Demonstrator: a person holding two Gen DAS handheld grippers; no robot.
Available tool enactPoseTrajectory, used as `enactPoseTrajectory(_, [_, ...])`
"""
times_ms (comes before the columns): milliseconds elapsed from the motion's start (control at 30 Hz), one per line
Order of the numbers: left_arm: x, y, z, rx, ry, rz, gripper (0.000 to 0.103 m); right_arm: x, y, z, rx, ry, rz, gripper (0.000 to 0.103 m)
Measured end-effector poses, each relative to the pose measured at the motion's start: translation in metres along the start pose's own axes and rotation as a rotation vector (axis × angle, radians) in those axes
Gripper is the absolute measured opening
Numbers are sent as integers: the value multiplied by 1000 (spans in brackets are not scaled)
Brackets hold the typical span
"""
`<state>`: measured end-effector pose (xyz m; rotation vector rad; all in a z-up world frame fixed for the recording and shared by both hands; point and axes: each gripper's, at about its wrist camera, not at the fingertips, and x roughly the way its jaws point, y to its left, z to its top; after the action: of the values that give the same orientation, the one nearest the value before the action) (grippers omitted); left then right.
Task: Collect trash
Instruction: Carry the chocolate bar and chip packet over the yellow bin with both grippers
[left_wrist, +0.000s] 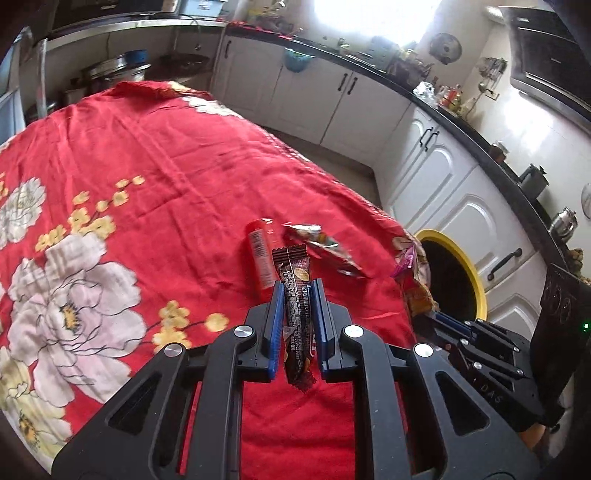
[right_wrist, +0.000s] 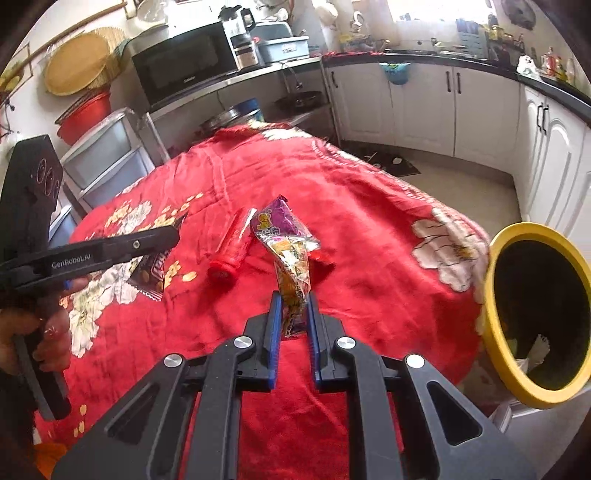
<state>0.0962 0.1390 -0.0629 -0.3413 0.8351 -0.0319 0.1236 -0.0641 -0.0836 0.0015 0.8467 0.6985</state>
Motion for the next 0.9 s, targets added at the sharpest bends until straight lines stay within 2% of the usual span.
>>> enactPoseTrajectory(567, [23,-65,22,37,-29,-125,10,-38,-55,6,95,-86,-99,12])
enactPoseTrajectory(900, [38,-120,36,101,-39,-193,10,-67,-93,6,151,-142,-176,12])
